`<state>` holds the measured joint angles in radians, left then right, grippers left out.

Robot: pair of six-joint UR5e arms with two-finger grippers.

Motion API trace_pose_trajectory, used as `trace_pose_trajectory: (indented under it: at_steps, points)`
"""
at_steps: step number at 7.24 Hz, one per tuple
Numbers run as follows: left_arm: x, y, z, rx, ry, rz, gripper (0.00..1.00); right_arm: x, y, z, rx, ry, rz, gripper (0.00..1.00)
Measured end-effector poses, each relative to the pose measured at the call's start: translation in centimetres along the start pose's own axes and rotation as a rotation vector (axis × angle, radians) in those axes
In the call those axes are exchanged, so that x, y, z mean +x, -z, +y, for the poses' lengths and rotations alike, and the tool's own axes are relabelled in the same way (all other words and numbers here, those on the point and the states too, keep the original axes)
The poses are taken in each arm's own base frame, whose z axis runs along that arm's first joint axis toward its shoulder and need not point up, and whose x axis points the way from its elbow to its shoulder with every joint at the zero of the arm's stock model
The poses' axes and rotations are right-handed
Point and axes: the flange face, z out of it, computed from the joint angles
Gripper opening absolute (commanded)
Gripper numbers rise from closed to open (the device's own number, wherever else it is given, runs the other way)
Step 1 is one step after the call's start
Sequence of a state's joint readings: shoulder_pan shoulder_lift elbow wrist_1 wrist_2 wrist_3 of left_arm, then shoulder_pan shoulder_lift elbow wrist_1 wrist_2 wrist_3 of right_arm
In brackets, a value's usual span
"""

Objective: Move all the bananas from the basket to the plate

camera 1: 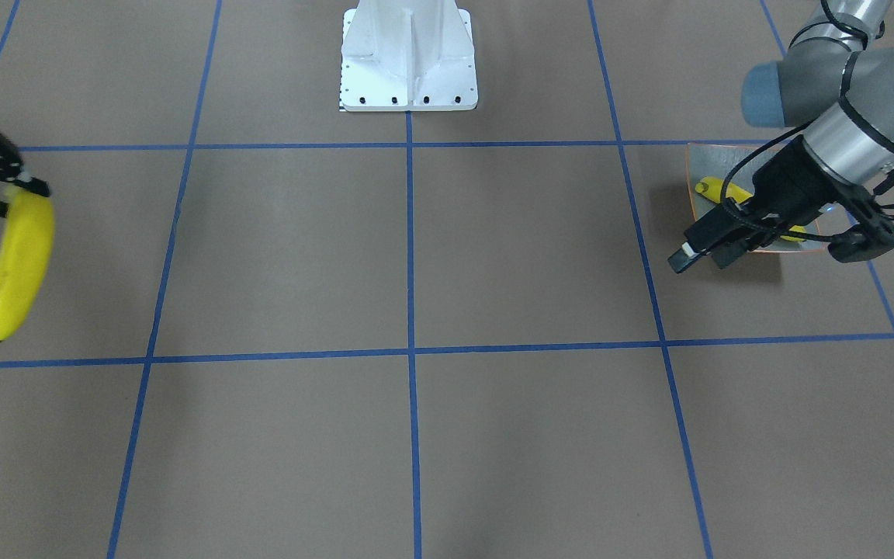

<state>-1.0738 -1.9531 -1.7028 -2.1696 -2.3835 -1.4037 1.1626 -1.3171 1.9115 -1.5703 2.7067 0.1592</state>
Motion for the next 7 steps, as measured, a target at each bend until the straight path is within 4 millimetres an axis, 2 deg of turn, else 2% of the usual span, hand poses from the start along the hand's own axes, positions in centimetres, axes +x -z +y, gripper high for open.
trace_pose_trajectory:
  at_steps: [1,3,4,7]
  points:
    - [2.4,-0.5,0.5,-0.032,-0.008,0.025,1.00,-4.8,-2.9,-2.3,-0.011,0.013,-0.041,0.00]
    - [6.7,-2.1,2.7,-0.087,-0.029,0.062,1.00,-13.0,-7.7,-5.3,-0.027,0.038,-0.079,0.00]
    - [8.6,-3.0,3.9,-0.111,-0.041,0.077,1.00,-16.5,-9.7,-6.1,-0.028,0.056,-0.091,0.00]
    - [12.8,-5.1,7.0,-0.169,-0.062,0.105,1.00,-24.9,-14.2,-7.3,0.000,0.112,-0.108,0.00]
